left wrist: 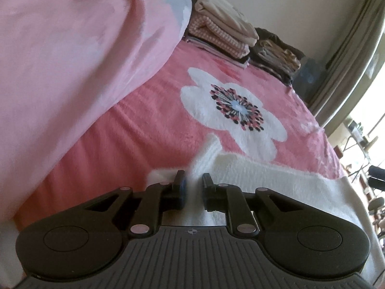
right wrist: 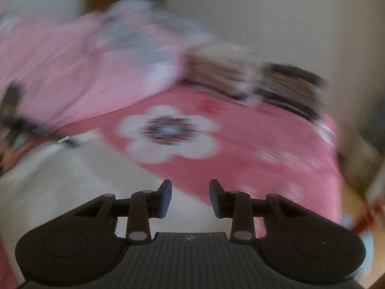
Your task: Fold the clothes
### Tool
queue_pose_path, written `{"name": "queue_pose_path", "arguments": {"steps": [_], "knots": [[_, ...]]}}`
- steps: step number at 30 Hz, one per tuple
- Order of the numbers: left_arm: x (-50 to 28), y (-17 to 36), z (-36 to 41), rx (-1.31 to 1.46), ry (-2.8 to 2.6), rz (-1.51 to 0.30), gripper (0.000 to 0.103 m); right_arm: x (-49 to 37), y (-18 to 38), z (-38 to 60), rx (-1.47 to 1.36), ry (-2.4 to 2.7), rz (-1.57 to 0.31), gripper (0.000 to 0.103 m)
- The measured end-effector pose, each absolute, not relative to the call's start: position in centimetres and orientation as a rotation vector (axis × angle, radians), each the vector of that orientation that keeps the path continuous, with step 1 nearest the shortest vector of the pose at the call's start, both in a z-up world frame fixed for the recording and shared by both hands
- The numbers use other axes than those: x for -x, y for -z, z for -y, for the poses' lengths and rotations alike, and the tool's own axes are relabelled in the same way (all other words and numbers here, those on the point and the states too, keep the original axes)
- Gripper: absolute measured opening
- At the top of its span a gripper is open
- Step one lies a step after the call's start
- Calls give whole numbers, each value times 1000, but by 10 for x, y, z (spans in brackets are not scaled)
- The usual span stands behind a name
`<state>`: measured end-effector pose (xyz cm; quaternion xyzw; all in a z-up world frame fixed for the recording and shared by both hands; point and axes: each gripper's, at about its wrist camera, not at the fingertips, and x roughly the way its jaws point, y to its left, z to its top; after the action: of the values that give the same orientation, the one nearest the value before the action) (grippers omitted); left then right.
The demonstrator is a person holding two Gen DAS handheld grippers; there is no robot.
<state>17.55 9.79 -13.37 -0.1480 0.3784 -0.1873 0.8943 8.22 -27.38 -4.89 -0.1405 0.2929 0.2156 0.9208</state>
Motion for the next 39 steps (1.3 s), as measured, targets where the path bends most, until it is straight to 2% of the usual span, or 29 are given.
{"name": "queue_pose_path", "arguments": {"steps": [8,21,27,30,35,39], "knots": [[-177,140,-106,366,409,-777,16,-129,89,178,541,-648,-639,31],[-176,150,-115,427,437,-754,16,-146,121,148,697,-720,-675,24],[-175,152,-116,432,441,-749,16,-147,123,148,670,-734,-713,10],[-175,151,-116,434,441,-744,16,-141,119,145,692,-709,-676,3],[-173,148,-116,425,437,-737,16,-129,103,142,718,-612,-544,2],[-174,148,-116,422,429,-739,16,-138,113,134,758,-578,-540,2]]}}
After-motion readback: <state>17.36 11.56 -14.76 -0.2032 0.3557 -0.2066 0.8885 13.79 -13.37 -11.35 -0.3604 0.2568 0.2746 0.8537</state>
